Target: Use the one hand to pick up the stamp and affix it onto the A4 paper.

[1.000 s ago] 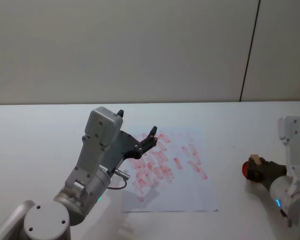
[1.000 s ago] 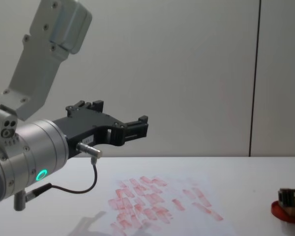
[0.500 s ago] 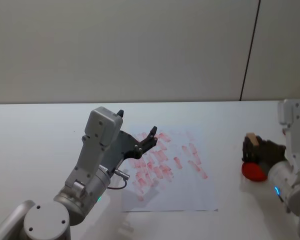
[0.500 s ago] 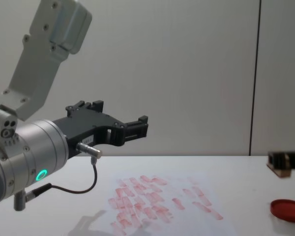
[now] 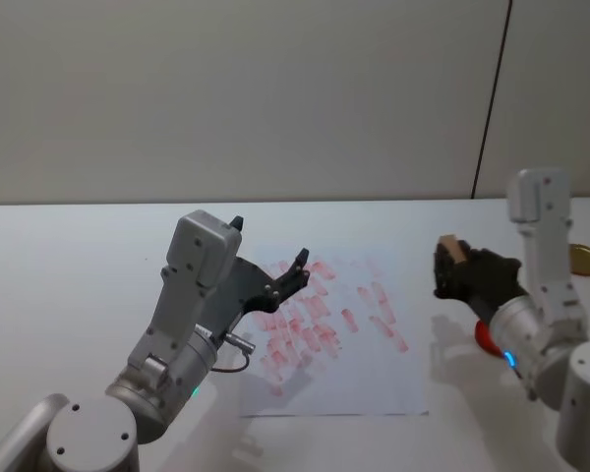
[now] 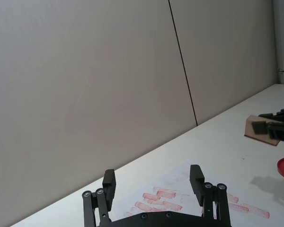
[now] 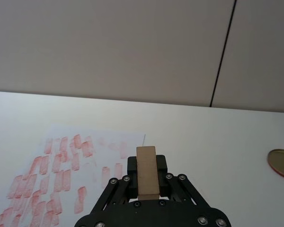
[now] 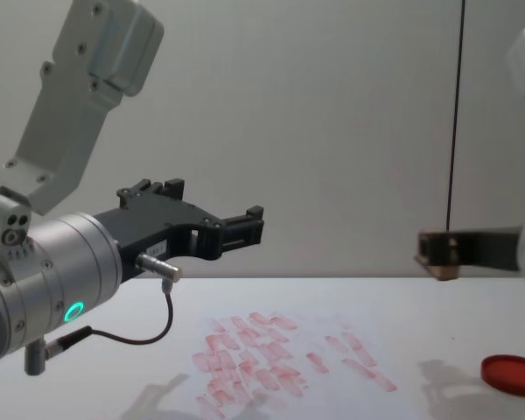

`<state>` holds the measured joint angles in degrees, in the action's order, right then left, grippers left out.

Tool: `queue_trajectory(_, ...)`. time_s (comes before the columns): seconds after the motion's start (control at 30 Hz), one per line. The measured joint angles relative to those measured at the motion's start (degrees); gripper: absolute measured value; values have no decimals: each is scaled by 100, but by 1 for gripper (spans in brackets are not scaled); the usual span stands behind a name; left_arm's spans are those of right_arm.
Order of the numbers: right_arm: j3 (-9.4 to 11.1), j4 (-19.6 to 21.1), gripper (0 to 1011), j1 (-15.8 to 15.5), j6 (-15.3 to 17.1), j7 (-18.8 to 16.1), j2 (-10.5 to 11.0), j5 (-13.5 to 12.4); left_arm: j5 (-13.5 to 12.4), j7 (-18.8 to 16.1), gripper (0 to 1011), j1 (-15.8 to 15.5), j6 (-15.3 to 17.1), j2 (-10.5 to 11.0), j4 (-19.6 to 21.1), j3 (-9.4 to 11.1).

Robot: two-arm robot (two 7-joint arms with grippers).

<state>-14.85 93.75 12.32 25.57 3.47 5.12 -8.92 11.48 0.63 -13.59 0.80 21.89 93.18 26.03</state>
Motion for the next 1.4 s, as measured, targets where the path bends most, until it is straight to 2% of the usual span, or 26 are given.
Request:
queue_trajectory(0.27,-145,-278,218,137,254,-140,-215,60,0,0,993,0,0,0,0,0)
queue_trajectory(0.67,-362,-1140,219,451,655,-275,-598,101,0,0,993,0,0,0,0,0)
queue_trajectory(0.93,-425,-1576,219,613,768,-325,-752,133,0,0,993,0,0,0,0,0)
queue_trajectory(1.4,-474,-2021,219,828,926,-331,-912,285,0,0,993,0,0,0,0,0)
